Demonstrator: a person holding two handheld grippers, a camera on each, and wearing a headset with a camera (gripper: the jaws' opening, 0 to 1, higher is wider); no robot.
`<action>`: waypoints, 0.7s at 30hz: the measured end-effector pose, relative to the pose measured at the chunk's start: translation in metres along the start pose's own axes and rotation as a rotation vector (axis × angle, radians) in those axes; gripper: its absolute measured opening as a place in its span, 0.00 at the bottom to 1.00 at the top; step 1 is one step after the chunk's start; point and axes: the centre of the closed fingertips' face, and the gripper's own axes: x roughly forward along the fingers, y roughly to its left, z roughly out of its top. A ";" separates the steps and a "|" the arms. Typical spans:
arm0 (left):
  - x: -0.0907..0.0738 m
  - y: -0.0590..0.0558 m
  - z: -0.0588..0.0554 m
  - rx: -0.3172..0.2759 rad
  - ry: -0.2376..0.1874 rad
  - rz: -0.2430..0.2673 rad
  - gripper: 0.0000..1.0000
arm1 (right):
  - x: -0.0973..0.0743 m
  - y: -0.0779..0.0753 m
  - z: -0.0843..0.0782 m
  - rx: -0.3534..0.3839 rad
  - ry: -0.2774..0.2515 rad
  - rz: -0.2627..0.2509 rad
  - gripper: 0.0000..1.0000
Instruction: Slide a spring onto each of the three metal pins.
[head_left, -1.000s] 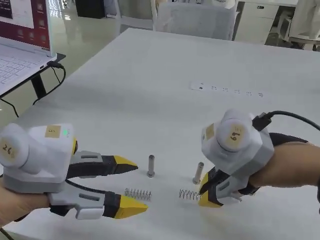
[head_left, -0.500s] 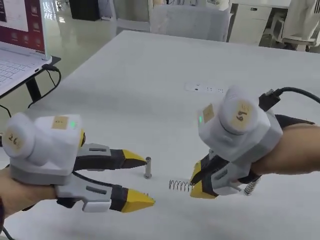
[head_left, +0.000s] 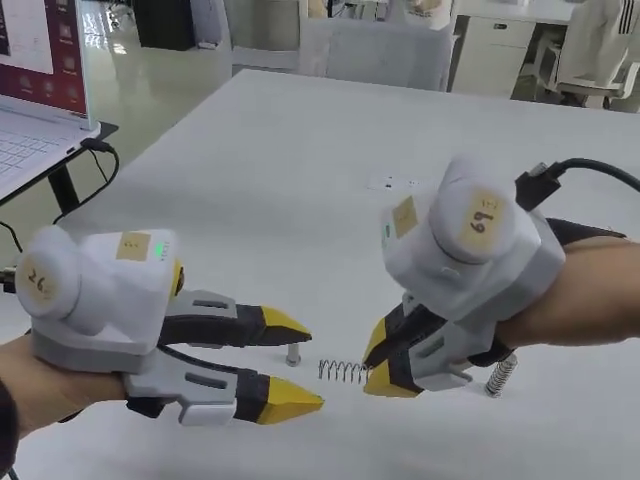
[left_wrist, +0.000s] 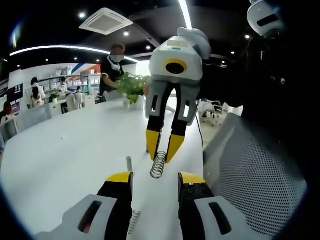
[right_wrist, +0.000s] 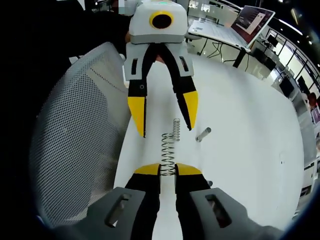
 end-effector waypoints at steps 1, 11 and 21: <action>0.001 0.000 0.000 0.002 0.001 -0.002 0.29 | 0.000 0.001 0.001 -0.001 -0.003 0.002 0.08; 0.002 -0.002 0.004 0.014 -0.011 -0.014 0.19 | -0.002 0.001 0.008 -0.023 -0.014 -0.004 0.08; 0.004 -0.005 0.004 0.017 -0.016 -0.024 0.10 | -0.002 0.002 0.012 -0.037 -0.018 -0.009 0.08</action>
